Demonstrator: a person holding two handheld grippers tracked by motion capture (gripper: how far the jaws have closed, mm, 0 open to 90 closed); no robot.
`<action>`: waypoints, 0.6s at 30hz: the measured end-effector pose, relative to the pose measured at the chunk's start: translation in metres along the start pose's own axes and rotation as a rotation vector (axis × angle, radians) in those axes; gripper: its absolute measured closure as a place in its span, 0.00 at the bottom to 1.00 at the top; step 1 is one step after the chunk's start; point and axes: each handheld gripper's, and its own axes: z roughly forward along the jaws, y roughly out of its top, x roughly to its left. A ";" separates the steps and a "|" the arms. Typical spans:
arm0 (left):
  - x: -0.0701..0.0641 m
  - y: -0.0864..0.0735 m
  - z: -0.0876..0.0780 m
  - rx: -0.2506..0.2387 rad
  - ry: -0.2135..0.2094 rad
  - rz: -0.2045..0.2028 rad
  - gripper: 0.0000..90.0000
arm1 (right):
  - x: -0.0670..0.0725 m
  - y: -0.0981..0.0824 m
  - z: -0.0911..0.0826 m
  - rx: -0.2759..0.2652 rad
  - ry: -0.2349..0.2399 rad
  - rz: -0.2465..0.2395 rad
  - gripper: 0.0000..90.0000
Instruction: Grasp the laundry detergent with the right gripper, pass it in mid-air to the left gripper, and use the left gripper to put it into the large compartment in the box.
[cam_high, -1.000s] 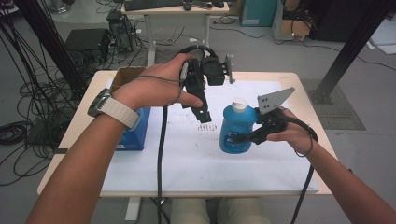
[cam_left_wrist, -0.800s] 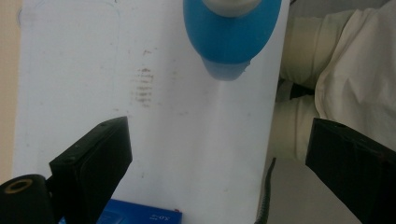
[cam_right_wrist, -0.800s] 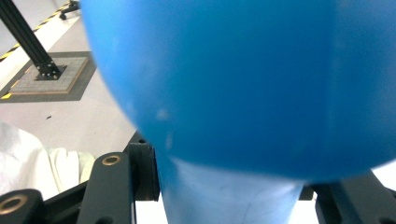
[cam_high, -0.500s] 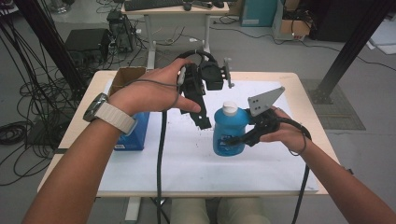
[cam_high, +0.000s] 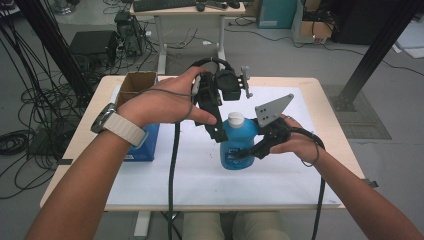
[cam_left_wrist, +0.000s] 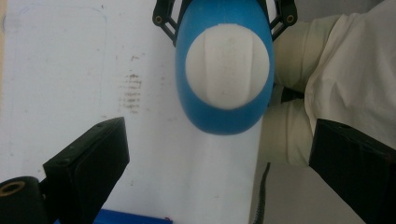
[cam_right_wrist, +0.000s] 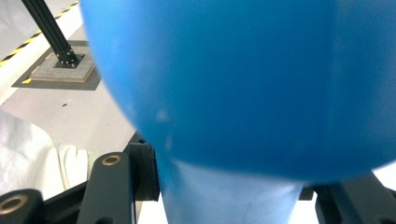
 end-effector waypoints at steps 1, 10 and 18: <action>0.000 0.000 0.001 -0.002 -0.003 0.002 0.06 | 0.000 0.000 0.001 -0.002 -0.003 -0.004 0.48; 0.000 0.001 0.006 -0.008 -0.009 -0.001 0.06 | 0.001 0.004 0.010 0.006 0.014 -0.012 0.48; 0.000 0.001 0.009 -0.008 -0.012 0.001 0.06 | 0.001 0.007 0.016 0.008 0.026 -0.023 0.48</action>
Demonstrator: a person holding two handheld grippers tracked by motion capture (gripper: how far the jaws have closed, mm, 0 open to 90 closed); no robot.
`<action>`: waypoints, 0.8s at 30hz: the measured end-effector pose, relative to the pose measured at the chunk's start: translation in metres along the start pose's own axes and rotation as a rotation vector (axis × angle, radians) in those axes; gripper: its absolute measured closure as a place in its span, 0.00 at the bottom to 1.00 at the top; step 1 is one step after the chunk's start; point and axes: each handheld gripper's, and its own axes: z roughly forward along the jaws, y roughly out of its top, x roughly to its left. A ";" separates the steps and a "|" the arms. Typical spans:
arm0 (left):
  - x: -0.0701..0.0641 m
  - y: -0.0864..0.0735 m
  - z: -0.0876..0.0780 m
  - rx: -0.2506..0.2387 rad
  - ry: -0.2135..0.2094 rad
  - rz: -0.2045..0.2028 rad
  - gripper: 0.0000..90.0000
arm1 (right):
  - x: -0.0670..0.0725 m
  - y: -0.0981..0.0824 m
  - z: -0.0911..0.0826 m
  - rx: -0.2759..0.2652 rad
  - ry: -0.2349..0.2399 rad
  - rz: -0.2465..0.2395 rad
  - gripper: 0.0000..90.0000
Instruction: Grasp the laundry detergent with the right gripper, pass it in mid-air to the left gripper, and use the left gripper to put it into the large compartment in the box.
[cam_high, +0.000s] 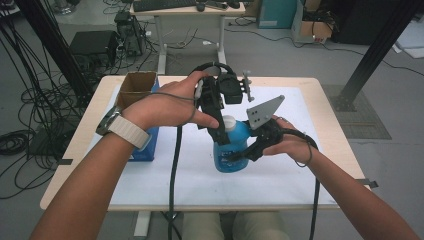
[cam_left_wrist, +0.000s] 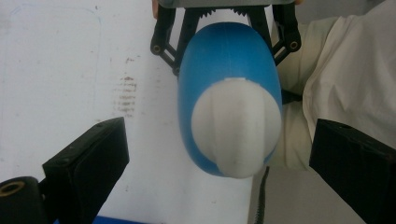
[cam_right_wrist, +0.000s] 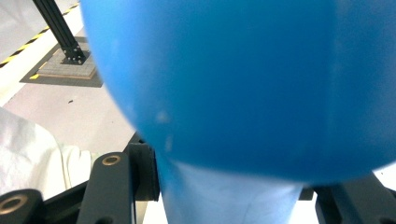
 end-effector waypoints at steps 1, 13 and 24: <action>0.000 0.000 0.000 0.002 -0.001 -0.002 0.06 | 0.000 0.000 0.001 0.001 0.003 -0.001 0.48; 0.001 0.002 0.005 0.003 -0.001 -0.008 0.06 | 0.002 0.002 0.002 0.014 0.000 0.011 0.48; 0.002 0.001 0.006 0.003 0.004 -0.013 0.07 | 0.000 0.001 0.003 0.023 -0.014 -0.006 0.48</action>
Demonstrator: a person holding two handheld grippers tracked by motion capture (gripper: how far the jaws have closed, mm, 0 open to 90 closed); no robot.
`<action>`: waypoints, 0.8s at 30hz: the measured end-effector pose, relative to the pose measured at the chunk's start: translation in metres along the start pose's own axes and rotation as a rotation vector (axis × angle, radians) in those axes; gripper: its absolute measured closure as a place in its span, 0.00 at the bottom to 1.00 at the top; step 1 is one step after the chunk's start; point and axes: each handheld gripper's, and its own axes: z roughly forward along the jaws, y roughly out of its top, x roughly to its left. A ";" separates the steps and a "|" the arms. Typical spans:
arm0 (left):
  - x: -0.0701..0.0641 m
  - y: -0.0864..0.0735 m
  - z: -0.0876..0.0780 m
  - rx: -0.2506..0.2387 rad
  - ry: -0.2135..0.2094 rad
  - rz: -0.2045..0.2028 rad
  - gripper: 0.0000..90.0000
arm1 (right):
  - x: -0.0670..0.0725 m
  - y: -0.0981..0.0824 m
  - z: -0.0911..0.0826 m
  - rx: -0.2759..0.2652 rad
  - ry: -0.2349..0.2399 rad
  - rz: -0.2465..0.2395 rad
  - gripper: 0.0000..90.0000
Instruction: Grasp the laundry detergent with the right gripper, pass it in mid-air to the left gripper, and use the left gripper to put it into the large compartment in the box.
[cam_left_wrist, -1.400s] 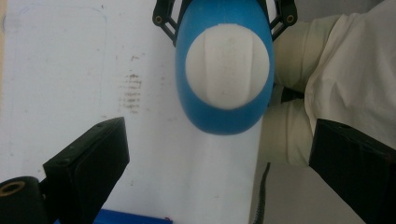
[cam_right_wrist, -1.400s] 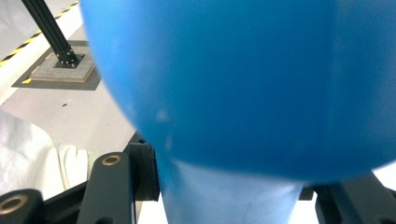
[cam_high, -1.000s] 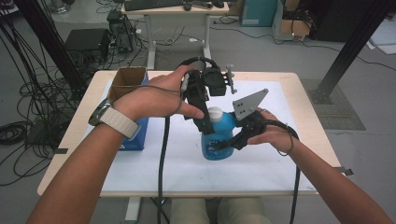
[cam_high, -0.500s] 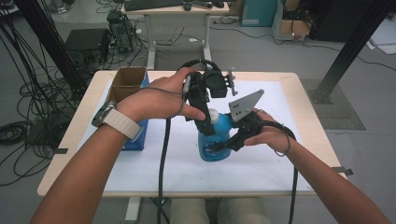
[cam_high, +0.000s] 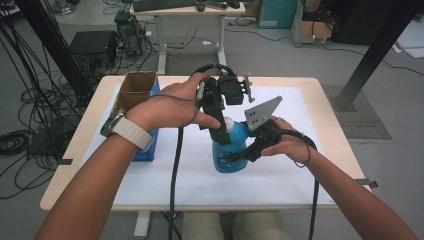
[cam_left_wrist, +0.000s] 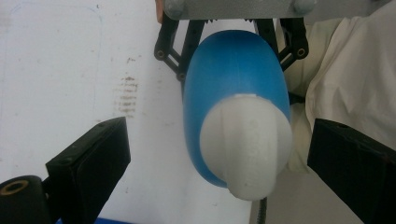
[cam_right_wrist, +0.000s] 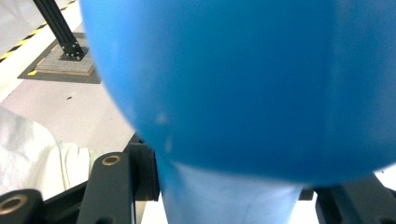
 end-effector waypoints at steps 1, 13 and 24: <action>0.000 0.000 0.000 0.000 0.000 0.000 0.07 | 0.000 0.000 0.000 0.001 0.000 0.002 0.48; -0.001 0.000 0.000 -0.002 -0.001 -0.002 0.07 | 0.001 0.000 -0.002 -0.004 0.014 0.024 0.48; -0.001 -0.001 0.000 -0.002 0.000 0.001 0.07 | 0.001 0.000 -0.001 0.000 0.015 0.030 0.48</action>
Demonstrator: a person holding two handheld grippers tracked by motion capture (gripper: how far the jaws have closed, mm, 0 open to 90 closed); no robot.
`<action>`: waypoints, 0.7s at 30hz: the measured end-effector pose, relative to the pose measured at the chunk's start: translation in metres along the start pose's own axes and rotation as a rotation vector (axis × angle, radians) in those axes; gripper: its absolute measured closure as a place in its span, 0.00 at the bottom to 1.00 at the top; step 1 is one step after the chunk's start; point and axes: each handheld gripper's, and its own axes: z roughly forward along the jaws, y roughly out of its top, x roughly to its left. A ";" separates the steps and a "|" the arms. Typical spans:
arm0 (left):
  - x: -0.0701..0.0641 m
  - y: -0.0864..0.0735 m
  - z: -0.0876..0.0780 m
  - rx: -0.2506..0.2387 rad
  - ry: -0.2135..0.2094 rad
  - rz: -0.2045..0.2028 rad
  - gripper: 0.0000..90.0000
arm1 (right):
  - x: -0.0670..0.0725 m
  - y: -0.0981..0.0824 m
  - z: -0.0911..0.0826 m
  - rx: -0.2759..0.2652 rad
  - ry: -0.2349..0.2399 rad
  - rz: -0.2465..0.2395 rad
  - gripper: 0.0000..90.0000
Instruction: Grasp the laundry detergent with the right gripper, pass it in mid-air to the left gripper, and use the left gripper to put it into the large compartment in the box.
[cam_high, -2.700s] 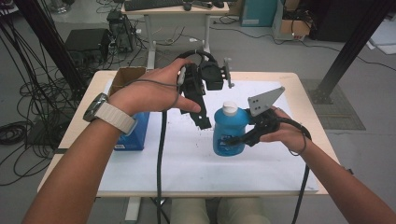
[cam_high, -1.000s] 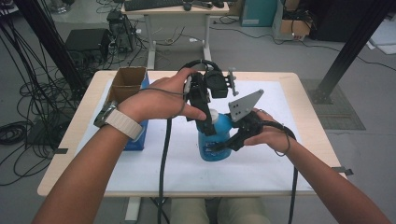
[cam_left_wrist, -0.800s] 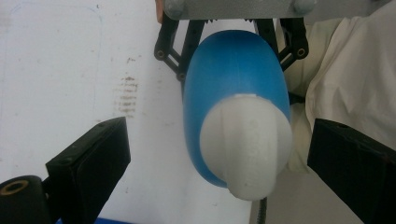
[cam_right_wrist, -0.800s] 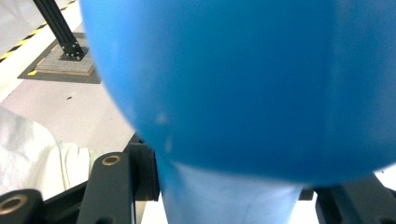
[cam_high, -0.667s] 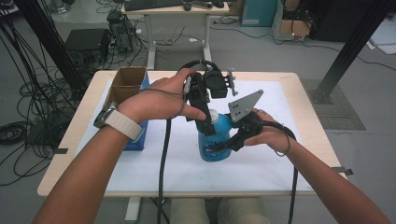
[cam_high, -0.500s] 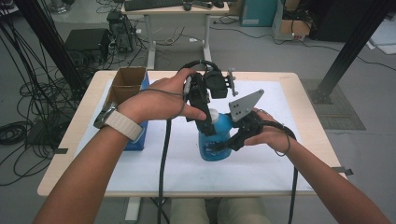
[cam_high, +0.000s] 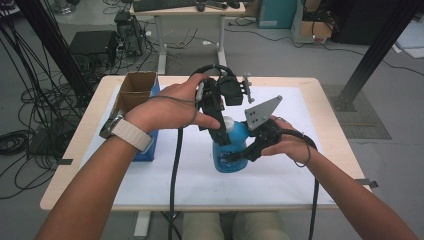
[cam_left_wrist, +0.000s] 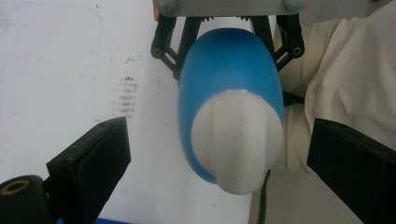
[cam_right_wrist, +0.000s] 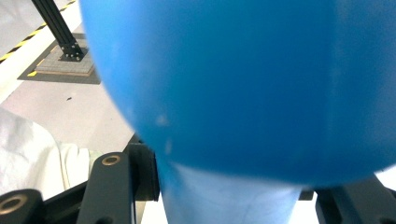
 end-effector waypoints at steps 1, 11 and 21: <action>0.000 0.000 0.000 -0.001 0.000 0.000 0.07 | 0.000 0.000 0.000 0.001 0.000 -0.002 0.48; 0.000 0.000 0.000 -0.002 -0.001 0.000 0.07 | -0.001 0.000 0.000 0.004 0.001 0.005 0.48; 0.000 -0.001 0.000 -0.002 -0.001 0.000 0.07 | -0.001 0.000 0.000 0.003 0.002 0.006 0.48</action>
